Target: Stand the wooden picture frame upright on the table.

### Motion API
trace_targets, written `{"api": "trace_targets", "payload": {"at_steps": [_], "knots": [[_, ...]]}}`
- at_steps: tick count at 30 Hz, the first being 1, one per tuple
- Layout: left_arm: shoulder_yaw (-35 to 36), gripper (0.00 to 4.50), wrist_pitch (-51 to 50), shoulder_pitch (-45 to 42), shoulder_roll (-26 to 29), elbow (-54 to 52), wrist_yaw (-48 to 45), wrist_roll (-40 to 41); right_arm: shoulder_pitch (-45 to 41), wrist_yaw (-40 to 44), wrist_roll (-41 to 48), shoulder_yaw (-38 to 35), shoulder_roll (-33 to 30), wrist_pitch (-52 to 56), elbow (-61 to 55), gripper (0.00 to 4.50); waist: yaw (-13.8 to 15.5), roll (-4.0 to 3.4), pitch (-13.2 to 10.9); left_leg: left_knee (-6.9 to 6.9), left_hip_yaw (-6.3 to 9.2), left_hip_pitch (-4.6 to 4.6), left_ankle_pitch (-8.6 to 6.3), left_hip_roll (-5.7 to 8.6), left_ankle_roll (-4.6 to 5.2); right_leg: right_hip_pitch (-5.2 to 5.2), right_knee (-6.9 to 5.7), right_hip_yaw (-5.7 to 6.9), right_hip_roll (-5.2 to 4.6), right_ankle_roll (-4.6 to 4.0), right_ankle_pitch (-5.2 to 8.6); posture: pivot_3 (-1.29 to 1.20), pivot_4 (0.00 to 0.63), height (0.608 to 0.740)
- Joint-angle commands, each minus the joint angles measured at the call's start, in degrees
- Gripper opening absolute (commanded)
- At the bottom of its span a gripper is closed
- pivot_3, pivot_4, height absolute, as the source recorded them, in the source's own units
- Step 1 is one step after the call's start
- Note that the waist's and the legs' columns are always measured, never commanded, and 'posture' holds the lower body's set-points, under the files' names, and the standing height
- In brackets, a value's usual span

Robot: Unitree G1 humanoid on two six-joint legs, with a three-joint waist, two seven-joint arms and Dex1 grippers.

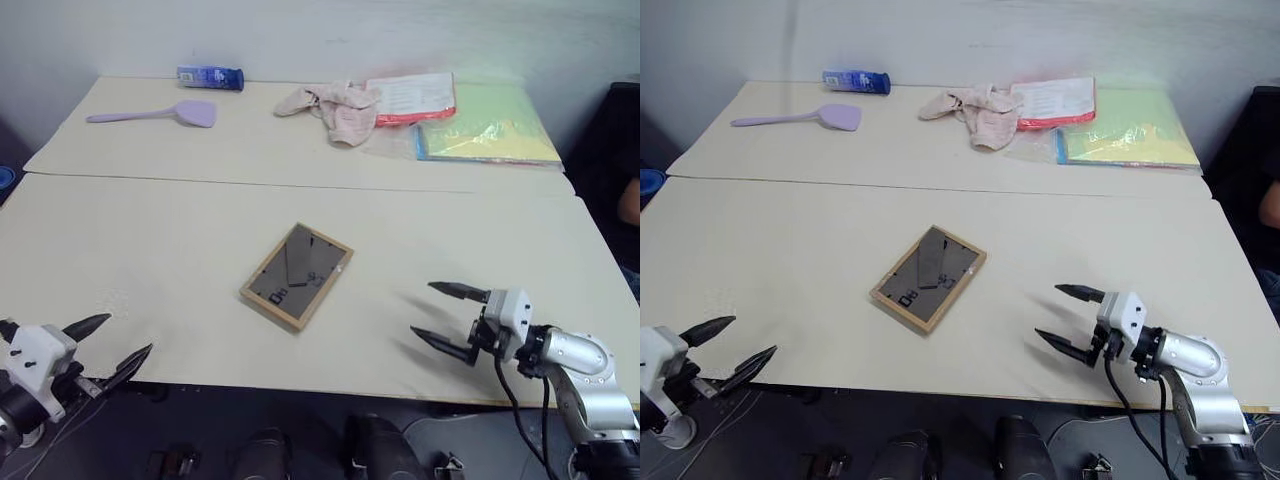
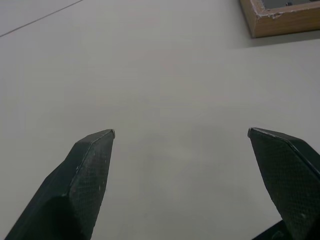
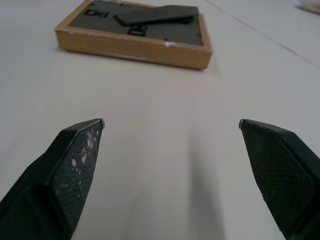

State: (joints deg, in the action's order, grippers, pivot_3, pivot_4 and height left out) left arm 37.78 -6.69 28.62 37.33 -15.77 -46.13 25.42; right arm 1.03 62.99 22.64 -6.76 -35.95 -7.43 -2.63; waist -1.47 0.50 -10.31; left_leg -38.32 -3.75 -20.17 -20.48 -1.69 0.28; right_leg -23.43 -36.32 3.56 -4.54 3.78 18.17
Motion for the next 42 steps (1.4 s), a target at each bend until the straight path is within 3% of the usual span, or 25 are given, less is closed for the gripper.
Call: {"api": "trace_targets", "payload": {"at_steps": [1, 5, 8, 10, 13, 18, 26, 36, 38, 42], "knots": [[-0.8, 4.50, 0.6, -0.7, 0.4, -1.9, -0.5, 0.0, 0.5, 0.0, 0.4, 0.9, 0.1, 0.2, -3.0, 4.47, -0.1, 0.00, 0.0, 0.00, 0.00, 0.00, 0.00, 0.00, 0.00, 0.00, 0.00, -0.01, 0.00, 0.00, 0.00, 0.00, 0.150, 0.740], [-6.0, 4.50, -8.3, -6.9, 3.4, -5.3, 1.2, 2.1, -0.1, 0.0, -0.1, 5.2, 0.0, 4.8, -6.2, 4.47, 0.0, 0.00, 0.0, 0.01, 0.03, 0.01, 0.06, 0.00, -0.11, -0.01, -0.06, 0.00, 0.00, -0.01, 0.00, 0.00, 0.150, 0.740], [-16.0, 4.31, -10.9, -22.1, 7.1, -0.3, 3.6, -4.3, -4.1, -5.7, -5.6, 10.5, 0.6, 13.5, -7.9, 3.88, 0.3, -0.01, 0.0, -0.01, 0.08, 0.01, 0.18, 0.02, -0.26, -0.02, -0.13, 0.04, -0.02, -0.02, 0.00, 0.00, 0.150, 0.740], [-22.9, 3.88, -11.6, -33.9, 6.9, 6.0, 4.2, -7.7, -7.5, -8.1, -8.0, 12.9, 2.4, 14.5, -8.1, 3.22, 0.6, -0.01, 0.0, -0.06, 0.09, 0.00, 0.23, 0.11, -0.22, -0.04, -0.24, 0.06, -0.07, -0.04, -0.02, 0.00, 0.150, 0.740], [-30.3, 2.92, -9.8, -43.9, 5.4, 15.1, 3.6, -12.7, -11.0, -11.0, -11.3, 15.6, 4.9, 14.3, -7.1, 2.12, 0.1, -0.02, 0.1, -0.03, 0.01, -0.05, 0.31, 0.08, -0.37, -0.10, -0.39, 0.04, 0.06, -0.02, -0.04, 0.00, 0.150, 0.740], [-37.9, 1.30, -6.1, -51.7, 2.0, 24.9, 1.9, -17.3, -15.6, -14.4, -15.5, 19.2, 8.7, 14.6, -3.6, 0.36, -0.3, 0.04, 0.0, 0.03, -0.37, -0.18, 0.26, 0.05, -0.29, -0.41, -0.44, 0.32, 0.11, -0.01, -0.05, 0.00, 0.150, 0.740], [-39.9, 1.30, -8.0, -48.1, -1.2, 17.3, -3.0, -13.8, -22.2, -16.3, -17.2, 20.0, 12.6, 13.9, 2.1, 0.36, -0.1, 0.05, 0.0, -0.83, -0.26, -0.28, 0.17, 0.01, -0.17, -0.23, -0.67, 0.41, -0.03, 0.07, -0.09, 0.00, 0.150, 0.740], [-34.0, 1.30, -16.6, -38.6, -0.1, 6.4, 1.6, -11.7, -24.1, -12.4, -16.3, 18.0, 9.5, 12.2, 5.0, 0.36, -0.1, 0.05, 0.0, -0.77, -0.19, -0.30, 0.13, -0.03, -0.19, -0.24, -0.69, 0.40, -0.02, 0.07, -0.09, 0.00, 0.150, 0.740], [-29.9, 1.48, -25.1, -36.9, 1.5, 4.3, 1.9, -7.6, -23.4, -10.4, -15.2, 17.0, 7.2, 12.2, 3.7, 0.33, -0.1, 0.05, 0.0, -0.77, -0.19, -0.29, 0.13, -0.03, -0.18, -0.23, -0.69, 0.40, -0.02, 0.07, -0.09, 0.00, 0.150, 0.740], [-20.9, 2.54, -55.7, -38.1, 4.4, 0.5, 0.4, 11.3, -21.4, -6.8, -13.7, 17.1, 3.4, 13.6, -0.3, 0.32, -0.1, 0.05, 0.0, -0.75, -0.12, -0.29, 0.10, -0.05, -0.16, -0.21, -0.65, 0.40, -0.03, 0.06, -0.09, 0.00, 0.150, 0.740]]}}
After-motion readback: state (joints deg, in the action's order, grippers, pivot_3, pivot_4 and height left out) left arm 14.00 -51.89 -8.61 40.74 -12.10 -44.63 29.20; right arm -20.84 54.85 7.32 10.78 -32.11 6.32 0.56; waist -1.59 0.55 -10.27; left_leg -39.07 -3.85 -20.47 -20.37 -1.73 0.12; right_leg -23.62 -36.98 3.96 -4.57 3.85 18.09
